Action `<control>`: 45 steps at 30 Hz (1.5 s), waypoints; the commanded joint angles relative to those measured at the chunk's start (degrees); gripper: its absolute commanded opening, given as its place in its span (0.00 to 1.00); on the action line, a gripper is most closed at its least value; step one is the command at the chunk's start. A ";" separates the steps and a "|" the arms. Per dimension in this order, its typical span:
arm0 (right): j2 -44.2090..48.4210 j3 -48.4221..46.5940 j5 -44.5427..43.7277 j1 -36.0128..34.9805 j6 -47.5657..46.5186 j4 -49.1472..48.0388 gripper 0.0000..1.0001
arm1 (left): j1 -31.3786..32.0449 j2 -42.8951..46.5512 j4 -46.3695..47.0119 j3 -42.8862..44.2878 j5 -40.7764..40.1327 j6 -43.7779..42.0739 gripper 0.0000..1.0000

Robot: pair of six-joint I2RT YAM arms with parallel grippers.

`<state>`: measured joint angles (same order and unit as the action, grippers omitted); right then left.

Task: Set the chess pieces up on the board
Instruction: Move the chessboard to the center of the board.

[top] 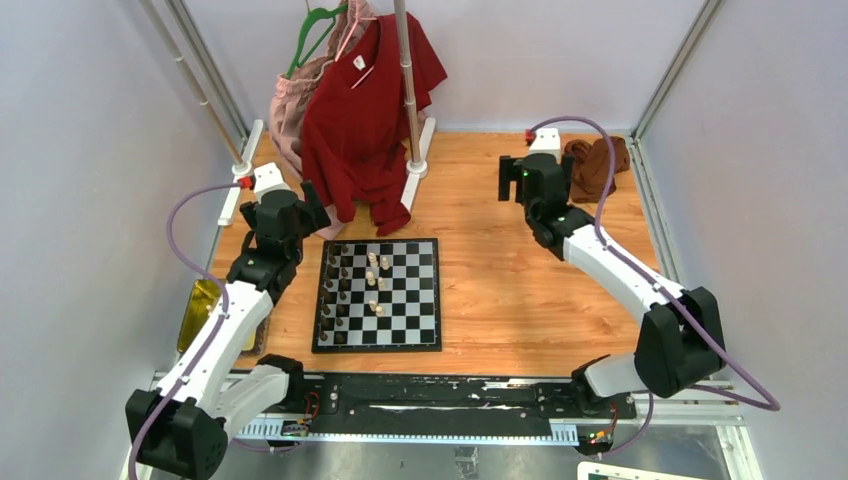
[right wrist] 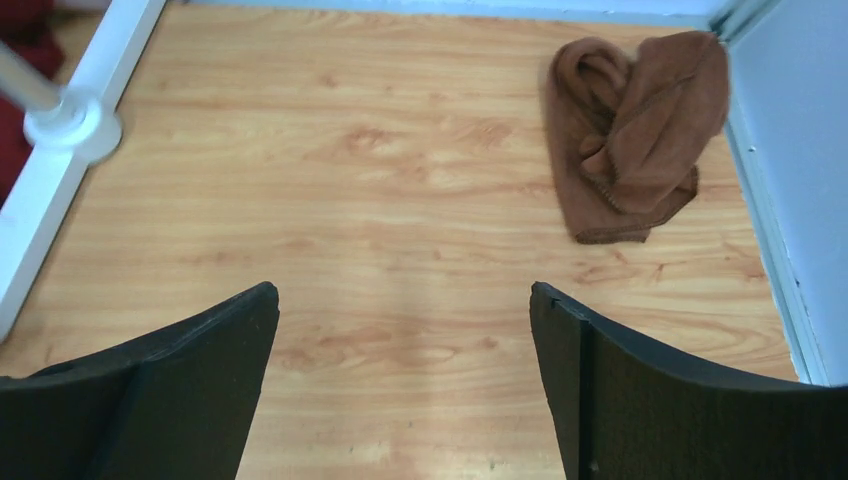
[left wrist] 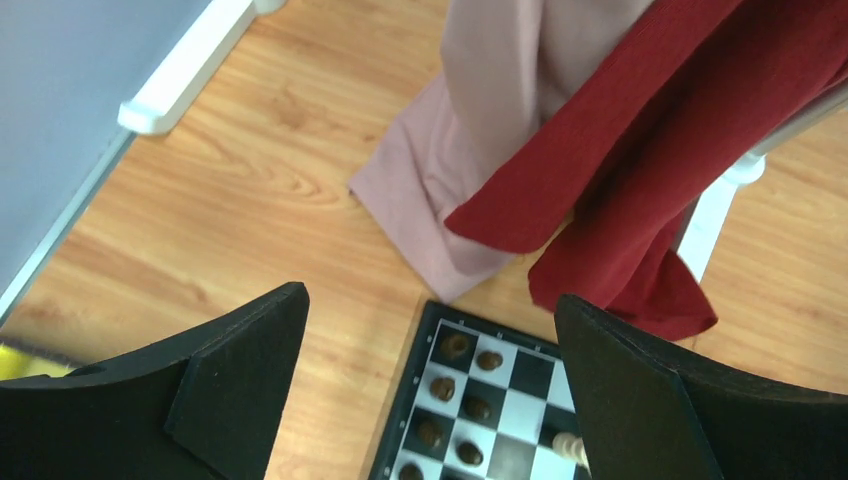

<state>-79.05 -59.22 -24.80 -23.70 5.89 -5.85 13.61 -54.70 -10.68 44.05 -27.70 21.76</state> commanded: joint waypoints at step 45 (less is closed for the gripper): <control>-11.37 15.34 -0.69 -27.66 15.25 -5.05 0.00 | -1.71 0.67 -20.31 -19.67 4.88 26.68 0.00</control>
<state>-88.16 -44.16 -25.19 -50.59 19.55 -7.62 12.88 -54.48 -35.73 27.00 -22.26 45.80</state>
